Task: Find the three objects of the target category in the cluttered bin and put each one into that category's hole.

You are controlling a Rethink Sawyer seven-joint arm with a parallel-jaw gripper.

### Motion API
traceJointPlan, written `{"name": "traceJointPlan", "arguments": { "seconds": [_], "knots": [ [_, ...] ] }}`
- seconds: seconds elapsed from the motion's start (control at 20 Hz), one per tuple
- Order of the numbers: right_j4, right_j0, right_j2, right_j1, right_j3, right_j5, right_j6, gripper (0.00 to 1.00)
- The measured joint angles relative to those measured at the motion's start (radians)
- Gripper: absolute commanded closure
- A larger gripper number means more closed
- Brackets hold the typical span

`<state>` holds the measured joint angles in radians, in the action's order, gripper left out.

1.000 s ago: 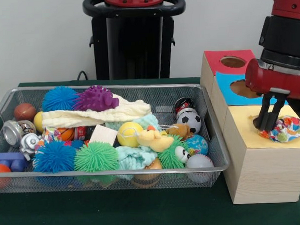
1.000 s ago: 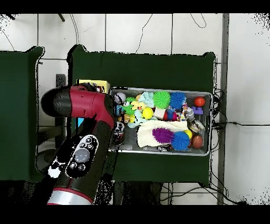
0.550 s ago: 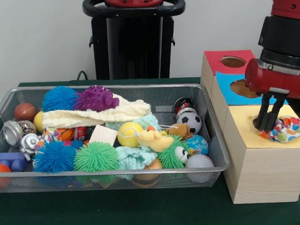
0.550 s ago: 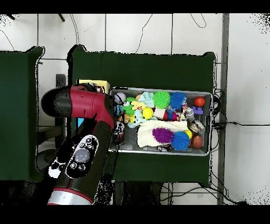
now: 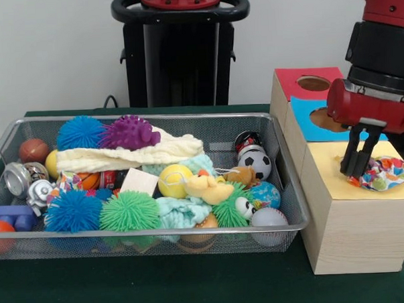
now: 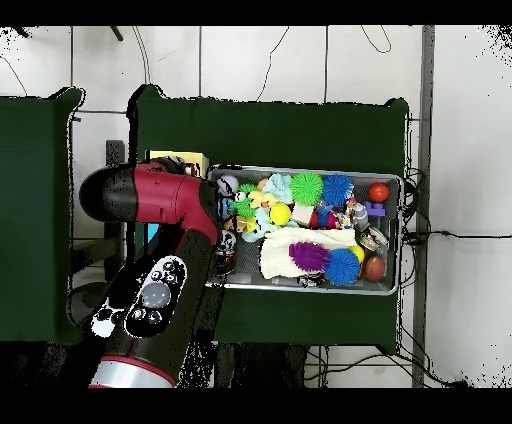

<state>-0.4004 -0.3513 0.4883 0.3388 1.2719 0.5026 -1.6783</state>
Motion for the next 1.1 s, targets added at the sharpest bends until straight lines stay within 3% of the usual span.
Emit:
{"name": "traceJointPlan", "arguments": {
  "seconds": [0.4,0.8,1.1],
  "knots": [
    [0.0,0.0,0.006,0.009,0.0,0.034,0.0,1.0],
    [0.0,0.0,0.021,0.032,-0.022,0.165,0.0,1.0],
    [0.0,0.0,0.02,0.034,-0.044,0.169,0.0,1.0]
  ]
}}
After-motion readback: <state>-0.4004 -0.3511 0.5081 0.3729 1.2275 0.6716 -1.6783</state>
